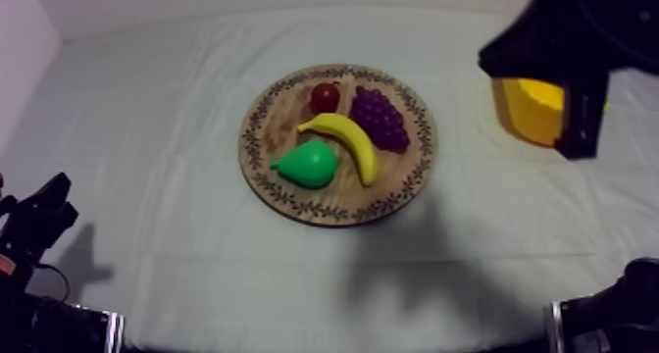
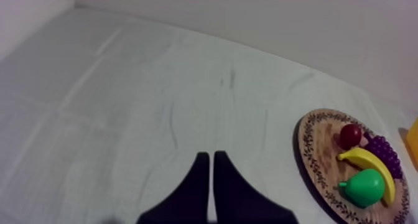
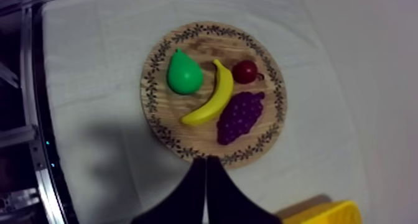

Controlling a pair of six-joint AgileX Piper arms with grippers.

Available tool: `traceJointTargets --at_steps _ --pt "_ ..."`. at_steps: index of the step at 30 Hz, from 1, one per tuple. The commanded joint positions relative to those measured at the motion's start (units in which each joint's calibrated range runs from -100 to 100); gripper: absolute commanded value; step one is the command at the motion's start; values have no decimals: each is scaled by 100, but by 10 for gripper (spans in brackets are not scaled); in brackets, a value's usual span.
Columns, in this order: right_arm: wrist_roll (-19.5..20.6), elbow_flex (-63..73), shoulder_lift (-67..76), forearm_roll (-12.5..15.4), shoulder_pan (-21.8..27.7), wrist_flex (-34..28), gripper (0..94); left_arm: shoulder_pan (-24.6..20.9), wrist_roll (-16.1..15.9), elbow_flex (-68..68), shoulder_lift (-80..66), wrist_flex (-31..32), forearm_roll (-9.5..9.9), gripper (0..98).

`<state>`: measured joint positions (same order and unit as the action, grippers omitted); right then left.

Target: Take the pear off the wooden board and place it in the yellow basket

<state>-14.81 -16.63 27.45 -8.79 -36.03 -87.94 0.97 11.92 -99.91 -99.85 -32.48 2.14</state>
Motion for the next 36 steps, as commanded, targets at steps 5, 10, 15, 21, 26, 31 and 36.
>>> traceJointTargets --at_steps 5,10,15,21,26,31,36 --pt "-412 2328 -1828 154 -13 -811 9 1 2 2 2 -2 -1 1" --pt "-419 3039 -2666 101 -73 -978 21 1 2 2 2 -2 -1 1" --pt "-423 3353 -3272 -25 -156 -1016 60 1 0 2 2 -2 -1 1" --pt "-490 3406 -3610 -139 -170 -1027 237 1 -3 2 2 -2 -1 1" --pt "-506 3427 -3743 -211 -126 -1028 437 1 -3 2 2 -2 -1 1" --pt "-477 3399 -3900 -276 -143 -1016 548 1 -3 2 2 -2 -1 1" --pt "-405 3154 -4220 -235 -194 -905 600 1 -3 2 2 -2 -1 1"
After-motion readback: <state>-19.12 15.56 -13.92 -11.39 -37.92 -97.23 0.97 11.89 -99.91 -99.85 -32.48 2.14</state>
